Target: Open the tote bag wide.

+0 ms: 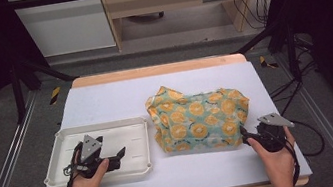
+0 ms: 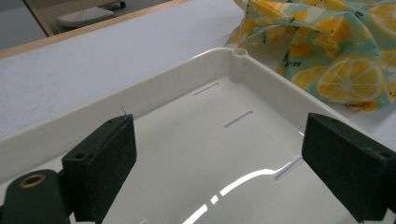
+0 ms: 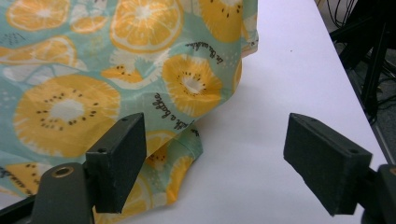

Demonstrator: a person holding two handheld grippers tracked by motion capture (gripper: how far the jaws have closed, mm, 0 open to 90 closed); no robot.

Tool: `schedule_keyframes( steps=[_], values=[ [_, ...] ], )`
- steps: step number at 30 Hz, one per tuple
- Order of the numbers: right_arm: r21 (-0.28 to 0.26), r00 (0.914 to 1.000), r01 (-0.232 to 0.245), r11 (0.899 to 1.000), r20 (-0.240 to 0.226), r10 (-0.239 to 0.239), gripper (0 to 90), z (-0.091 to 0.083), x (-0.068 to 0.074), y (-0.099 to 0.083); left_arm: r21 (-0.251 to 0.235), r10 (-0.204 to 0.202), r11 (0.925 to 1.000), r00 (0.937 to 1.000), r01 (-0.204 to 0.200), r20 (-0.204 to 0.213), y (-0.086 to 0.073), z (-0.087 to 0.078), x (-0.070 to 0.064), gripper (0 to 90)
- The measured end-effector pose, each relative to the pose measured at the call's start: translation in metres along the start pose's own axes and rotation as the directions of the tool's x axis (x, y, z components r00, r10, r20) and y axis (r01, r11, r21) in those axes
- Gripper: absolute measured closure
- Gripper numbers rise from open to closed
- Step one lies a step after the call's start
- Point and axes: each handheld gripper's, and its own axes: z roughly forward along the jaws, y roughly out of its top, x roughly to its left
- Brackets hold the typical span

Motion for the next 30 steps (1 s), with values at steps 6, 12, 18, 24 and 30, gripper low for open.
schedule_keyframes(
  steps=[6,12,18,24,30],
  values=[
    [-0.023,0.9994,0.011,1.000,-0.031,-0.012,22.0,-0.006,0.001,0.011,-0.012,-0.012,0.9999,0.9998,0.012,-0.015,-0.002,-0.002,0.002,10.2],
    [-0.019,0.9976,0.051,0.999,-0.046,-0.052,22.0,-0.005,-0.005,0.049,-0.013,-0.014,0.9998,0.9998,0.014,-0.016,-0.003,-0.003,0.003,10.2],
    [0.001,0.9945,0.093,0.996,-0.049,-0.093,20.2,0.009,-0.009,0.082,-0.016,-0.005,0.9999,1.0000,0.005,-0.008,-0.002,-0.003,0.000,10.3],
    [0.064,0.9959,0.055,0.996,-0.075,-0.051,15.8,0.048,-0.014,0.101,-0.014,-0.007,0.9999,1.0000,0.007,-0.005,-0.003,-0.002,0.001,10.3],
    [0.130,0.9928,-0.054,0.990,-0.099,0.067,25.9,0.072,-0.021,0.104,-0.012,-0.004,0.9999,1.0000,0.004,0.002,-0.003,-0.001,0.001,10.3]
  ],
)
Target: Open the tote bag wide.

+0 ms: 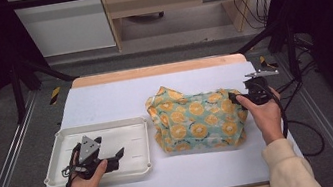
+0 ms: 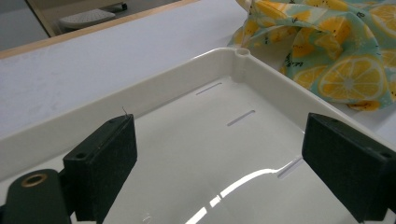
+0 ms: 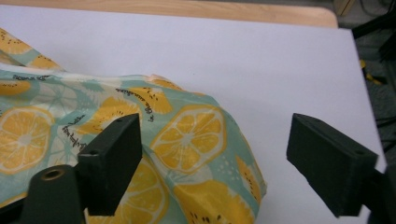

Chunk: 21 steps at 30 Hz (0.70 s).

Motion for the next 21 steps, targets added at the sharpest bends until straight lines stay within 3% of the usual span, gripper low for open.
schedule_keyframes(
  steps=[4,5,6,8,12,15,17,19,21],
  values=[
    [0.016,0.9989,0.002,1.000,-0.046,-0.001,59.9,-0.002,0.004,-0.007,0.001,0.004,1.0000,1.0000,-0.004,0.002,0.000,0.000,0.000,10.4],
    [0.016,0.9989,0.002,1.000,-0.046,-0.001,59.9,-0.002,0.004,-0.007,0.000,0.005,1.0000,1.0000,-0.005,0.002,0.000,0.000,-0.001,10.4],
    [-0.002,0.9980,0.034,0.999,-0.053,-0.034,74.5,-0.009,0.010,-0.014,0.003,0.007,1.0000,1.0000,-0.007,0.005,0.001,0.000,-0.001,10.4],
    [-0.031,0.9956,0.045,0.999,-0.081,-0.047,82.6,-0.016,0.015,-0.019,0.005,0.008,1.0000,0.9999,-0.008,0.007,0.001,0.001,-0.002,10.5],
    [-0.078,0.9938,0.059,0.995,-0.089,-0.066,86.8,-0.028,0.021,-0.027,0.009,0.027,0.9996,0.9996,-0.027,0.012,0.003,0.001,-0.006,11.0],
    [-0.167,0.9795,0.137,0.976,-0.124,-0.159,88.1,-0.050,0.036,-0.046,0.002,0.067,0.9978,0.9976,-0.067,0.017,0.009,-0.001,-0.011,11.8],
    [-0.185,0.9768,0.140,0.973,-0.136,-0.166,88.6,-0.056,0.039,-0.053,0.003,0.102,0.9948,0.9948,-0.102,0.009,0.013,-0.002,-0.015,11.8],
    [-0.220,0.9651,0.156,0.963,-0.173,-0.196,89.3,-0.071,0.044,-0.073,0.005,0.105,0.9945,0.9943,-0.105,0.022,0.020,-0.001,-0.019,13.0],
    [-0.220,0.9573,0.164,0.962,-0.200,-0.209,89.7,-0.078,0.046,-0.088,0.001,0.118,0.9930,0.9928,-0.118,0.021,0.028,0.001,-0.022,14.5]
  ],
)
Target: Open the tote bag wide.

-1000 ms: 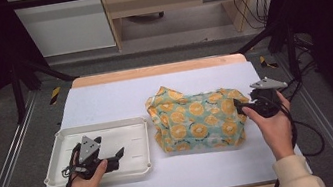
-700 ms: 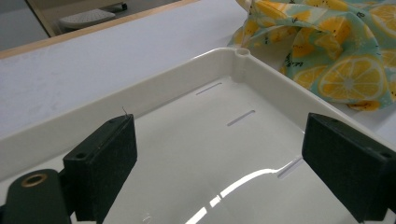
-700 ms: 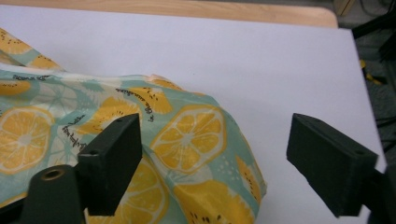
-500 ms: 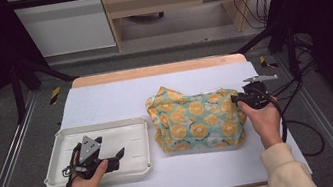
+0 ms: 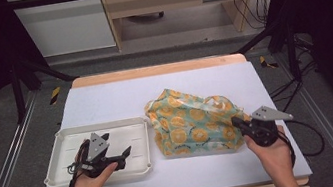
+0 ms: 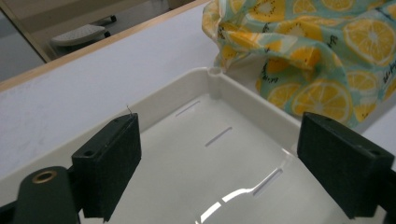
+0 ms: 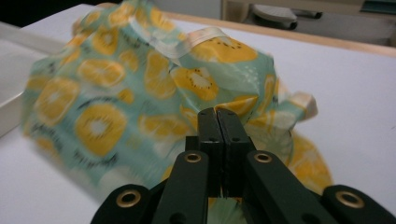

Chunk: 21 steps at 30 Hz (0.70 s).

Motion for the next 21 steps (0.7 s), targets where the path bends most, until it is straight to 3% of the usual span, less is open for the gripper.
schedule_keyframes(
  steps=[2,4,7,12,13,15,21],
  values=[
    [0.003,0.9995,0.007,1.000,-0.032,-0.007,89.9,-0.006,0.005,-0.013,-0.009,0.009,0.9999,1.0000,-0.009,0.000,0.010,0.002,-0.001,14.7],
    [0.034,0.9990,0.030,0.999,-0.035,-0.029,90.0,-0.009,0.008,-0.025,-0.027,0.047,0.9985,0.9989,-0.047,-0.004,0.023,0.006,-0.002,16.1],
    [0.054,0.9984,0.034,0.998,-0.047,-0.032,90.0,-0.012,0.008,-0.034,-0.016,0.069,0.9975,0.9976,-0.069,0.001,0.034,0.012,-0.004,16.3],
    [0.108,0.9974,0.054,0.993,-0.054,-0.048,90.0,-0.015,0.007,-0.046,0.024,0.141,0.9895,0.9882,-0.142,0.059,0.064,0.046,-0.004,15.9],
    [0.112,0.9974,0.057,0.992,-0.051,-0.051,90.0,-0.014,0.006,-0.047,0.024,0.141,0.9895,0.9882,-0.142,0.059,0.064,0.046,-0.004,15.5],
    [0.120,0.9971,0.064,0.991,-0.048,-0.059,90.0,-0.013,0.006,-0.048,0.029,0.148,0.9881,0.9847,-0.151,0.092,0.076,0.064,-0.006,15.1],
    [0.123,0.9975,0.061,0.990,-0.042,-0.056,90.0,-0.014,0.005,-0.049,0.050,0.165,0.9836,0.9760,-0.173,0.143,0.090,0.094,-0.012,12.6]
  ],
)
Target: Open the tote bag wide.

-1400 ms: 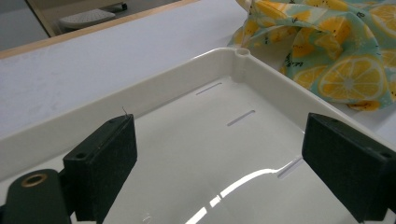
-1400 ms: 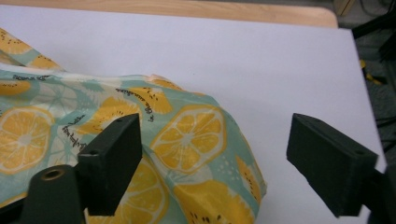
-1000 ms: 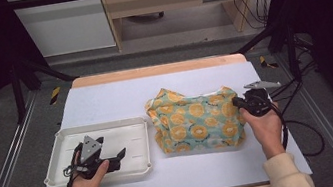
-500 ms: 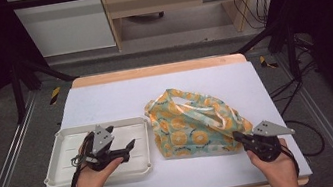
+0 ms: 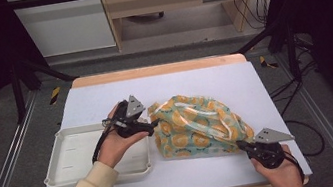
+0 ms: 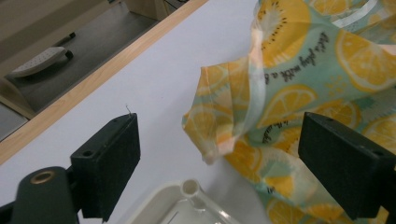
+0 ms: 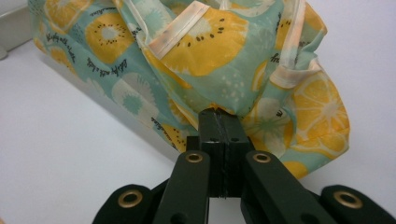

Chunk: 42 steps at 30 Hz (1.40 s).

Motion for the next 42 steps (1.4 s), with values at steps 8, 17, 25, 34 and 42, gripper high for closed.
schedule_keyframes(
  steps=[8,17,25,34,42],
  values=[
    [-0.004,0.9999,0.010,1.000,0.002,-0.010,90.0,-0.002,0.000,-0.001,0.083,0.043,0.9954,0.9979,-0.047,0.048,0.006,0.024,-0.008,44.0],
    [0.006,0.9998,0.020,1.000,0.008,-0.020,90.0,-0.003,0.001,-0.001,0.059,0.045,0.9971,0.9971,-0.048,0.062,0.011,0.018,-0.021,86.9],
    [-0.005,0.9996,0.009,1.000,0.027,-0.009,79.6,-0.005,0.000,0.000,-0.053,-0.025,0.9980,0.9825,0.035,0.185,-0.052,-0.043,-0.071,88.2],
    [-0.066,0.9958,0.039,0.997,0.086,-0.033,26.0,-0.023,0.009,0.029,-0.005,0.016,0.9999,0.9844,-0.015,0.175,-0.068,-0.037,-0.079,88.4],
    [-0.074,0.9982,0.058,0.996,0.017,-0.057,11.0,-0.030,0.012,0.065,-0.004,0.019,0.9998,0.9841,-0.019,0.177,-0.069,-0.035,-0.081,88.3]
  ],
)
